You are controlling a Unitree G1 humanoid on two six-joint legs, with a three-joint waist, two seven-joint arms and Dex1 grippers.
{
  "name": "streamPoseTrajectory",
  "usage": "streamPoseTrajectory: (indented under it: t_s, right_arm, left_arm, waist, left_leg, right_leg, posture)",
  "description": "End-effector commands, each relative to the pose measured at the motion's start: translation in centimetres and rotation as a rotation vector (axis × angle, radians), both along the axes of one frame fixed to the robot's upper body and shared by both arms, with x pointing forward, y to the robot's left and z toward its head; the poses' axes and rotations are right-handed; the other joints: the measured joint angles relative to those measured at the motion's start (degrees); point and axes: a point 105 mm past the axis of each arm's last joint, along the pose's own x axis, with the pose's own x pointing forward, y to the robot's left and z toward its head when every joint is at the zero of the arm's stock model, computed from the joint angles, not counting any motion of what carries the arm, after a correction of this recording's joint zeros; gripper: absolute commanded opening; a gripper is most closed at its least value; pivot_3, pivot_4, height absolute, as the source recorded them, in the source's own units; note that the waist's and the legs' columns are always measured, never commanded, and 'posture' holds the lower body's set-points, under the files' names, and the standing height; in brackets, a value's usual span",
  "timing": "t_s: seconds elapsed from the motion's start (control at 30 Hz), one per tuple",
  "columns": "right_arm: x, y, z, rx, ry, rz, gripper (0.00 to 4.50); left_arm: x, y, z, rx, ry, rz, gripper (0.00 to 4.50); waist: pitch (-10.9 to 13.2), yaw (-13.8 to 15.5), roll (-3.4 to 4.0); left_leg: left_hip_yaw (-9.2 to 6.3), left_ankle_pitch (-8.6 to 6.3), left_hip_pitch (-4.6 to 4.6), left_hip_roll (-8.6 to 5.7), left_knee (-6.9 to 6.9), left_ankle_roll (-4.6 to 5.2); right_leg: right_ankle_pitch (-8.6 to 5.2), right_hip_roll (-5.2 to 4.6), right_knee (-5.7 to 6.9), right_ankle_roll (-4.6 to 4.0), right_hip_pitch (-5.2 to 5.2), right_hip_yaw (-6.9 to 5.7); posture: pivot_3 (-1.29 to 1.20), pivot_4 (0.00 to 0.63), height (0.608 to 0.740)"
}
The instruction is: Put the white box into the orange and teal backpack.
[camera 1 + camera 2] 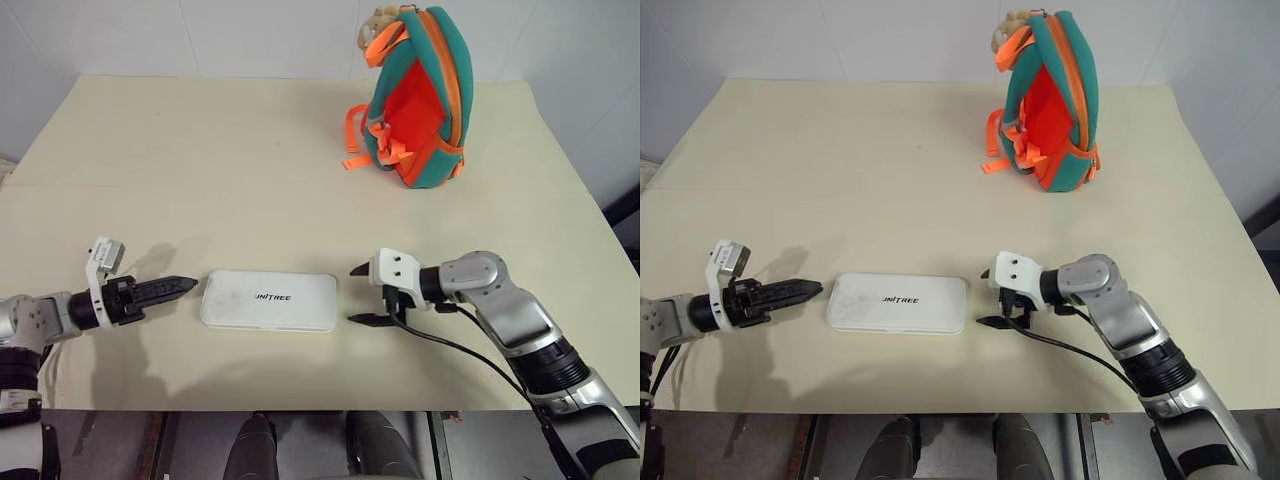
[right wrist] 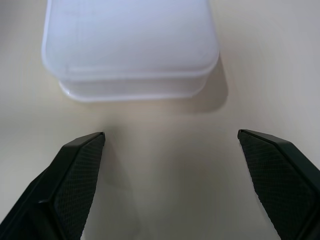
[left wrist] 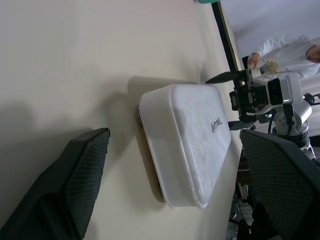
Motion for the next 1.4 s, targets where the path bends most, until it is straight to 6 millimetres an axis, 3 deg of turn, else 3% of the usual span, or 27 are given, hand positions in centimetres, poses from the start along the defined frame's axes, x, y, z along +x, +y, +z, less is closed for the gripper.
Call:
streamPoseTrajectory:
  t_s: [0.03,0.53,0.93,1.37,1.4]
  right_arm:
    - [-0.2,0.5,1.2,0.007,-0.06,0.031,4.5]
    - [0.0,1.3,2.3,0.027,-0.098,0.044,4.5]
    - [0.3,2.0,2.4,0.043,-0.114,0.059,4.5]
    - [0.3,1.7,2.1,0.043,-0.111,0.049,4.5]
    - [0.3,1.6,2.1,0.042,-0.11,0.048,4.5]
  left_arm:
    - [-0.2,-0.3,-1.0,0.015,0.042,-0.028,4.48]
    - [0.3,-1.7,-1.6,0.01,0.064,-0.097,4.48]
    - [0.1,-3.8,-2.0,-0.025,0.097,-0.184,4.48]
    - [0.6,-4.4,-1.6,-0.051,0.06,-0.19,4.48]
    - [0.5,-4.4,-1.5,-0.06,0.058,-0.194,4.3]
  waist:
    - [0.0,0.07,0.0]
    - [0.0,0.23,0.0]
    - [0.0,0.18,0.01]
    - [-0.01,0.46,0.02]
    - [-0.01,0.47,0.02]
  left_leg:
    - [0.0,0.0,0.0,0.0,0.0,0.0]
    - [-0.01,0.0,0.0,-0.01,0.03,0.0]
    - [-0.01,0.0,0.0,-0.01,0.04,0.0]
    - [-0.02,0.02,0.04,-0.02,0.12,0.01]
    - [-0.02,0.02,0.04,-0.02,0.12,0.01]
  right_leg:
    - [0.0,0.0,-0.01,0.0,0.01,0.0]
    - [0.0,0.0,-0.01,0.01,0.04,0.0]
    - [0.01,0.0,0.0,0.02,0.05,0.0]
    - [0.02,0.0,0.05,0.04,0.09,0.0]
    - [0.02,-0.01,0.05,0.04,0.09,0.0]
  posture:
    - [0.0,0.15,0.74]
    - [0.0,0.15,0.74]
    - [0.0,0.15,0.74]
    - [0.0,0.15,0.74]
    - [0.0,0.15,0.74]
